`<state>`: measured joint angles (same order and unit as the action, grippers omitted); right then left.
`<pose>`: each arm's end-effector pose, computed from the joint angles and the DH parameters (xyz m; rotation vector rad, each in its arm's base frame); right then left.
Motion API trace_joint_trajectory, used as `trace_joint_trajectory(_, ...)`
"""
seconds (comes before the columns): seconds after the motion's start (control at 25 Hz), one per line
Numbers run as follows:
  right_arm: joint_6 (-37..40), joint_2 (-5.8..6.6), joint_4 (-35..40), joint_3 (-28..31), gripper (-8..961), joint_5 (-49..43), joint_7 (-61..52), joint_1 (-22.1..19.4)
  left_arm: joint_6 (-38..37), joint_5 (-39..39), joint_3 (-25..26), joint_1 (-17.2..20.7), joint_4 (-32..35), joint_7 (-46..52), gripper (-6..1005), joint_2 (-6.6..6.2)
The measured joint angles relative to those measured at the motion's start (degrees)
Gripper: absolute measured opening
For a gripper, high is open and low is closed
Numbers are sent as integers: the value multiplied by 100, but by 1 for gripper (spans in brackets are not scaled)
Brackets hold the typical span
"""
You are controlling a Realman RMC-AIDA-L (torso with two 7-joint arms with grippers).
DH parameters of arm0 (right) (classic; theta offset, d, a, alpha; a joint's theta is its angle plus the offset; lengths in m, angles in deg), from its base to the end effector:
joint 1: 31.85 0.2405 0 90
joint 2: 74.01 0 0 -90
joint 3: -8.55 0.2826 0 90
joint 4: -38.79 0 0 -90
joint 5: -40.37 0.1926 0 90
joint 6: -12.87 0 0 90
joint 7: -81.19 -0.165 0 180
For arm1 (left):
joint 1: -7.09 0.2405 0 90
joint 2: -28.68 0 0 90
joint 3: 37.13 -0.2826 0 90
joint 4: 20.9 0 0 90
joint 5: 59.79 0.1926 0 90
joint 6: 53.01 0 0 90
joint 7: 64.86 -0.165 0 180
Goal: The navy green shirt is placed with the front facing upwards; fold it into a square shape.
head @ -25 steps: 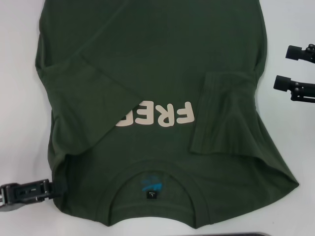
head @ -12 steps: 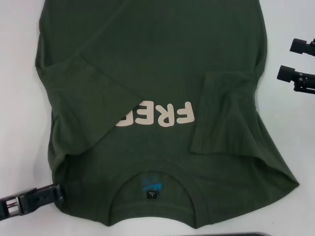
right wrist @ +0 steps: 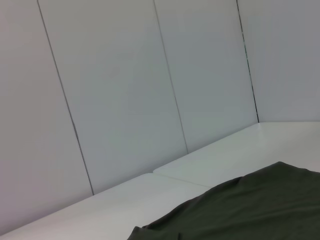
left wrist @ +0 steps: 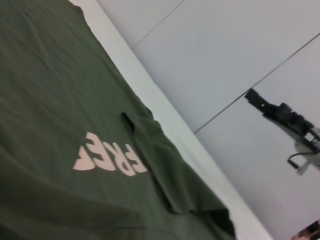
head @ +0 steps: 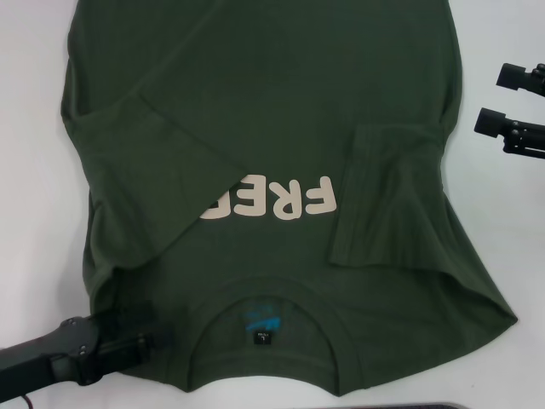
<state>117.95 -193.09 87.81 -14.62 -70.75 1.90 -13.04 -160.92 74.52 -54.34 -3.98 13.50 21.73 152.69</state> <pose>0.3022 0.2786 0.0438 -2.4715 0.6288 0.8975 -0.3318 0.1712 -0.0534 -2.5198 -1.4852 -0.9506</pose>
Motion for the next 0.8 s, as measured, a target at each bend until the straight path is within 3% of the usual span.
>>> trace_joint_trajectory(0.44,-8,9,2,15,921,4,-32,-7,745,-47,372,-42,-14,86,829,-8)
trace_joint_trajectory(0.64,-12,9,2,15,921,4,-33,-12,536,-69,447,-22,16,121,827,-172)
trace_joint_trajectory(0.8,-19,9,-4,15,920,3,-17,-19,-357,-64,471,50,16,-410,826,-326)
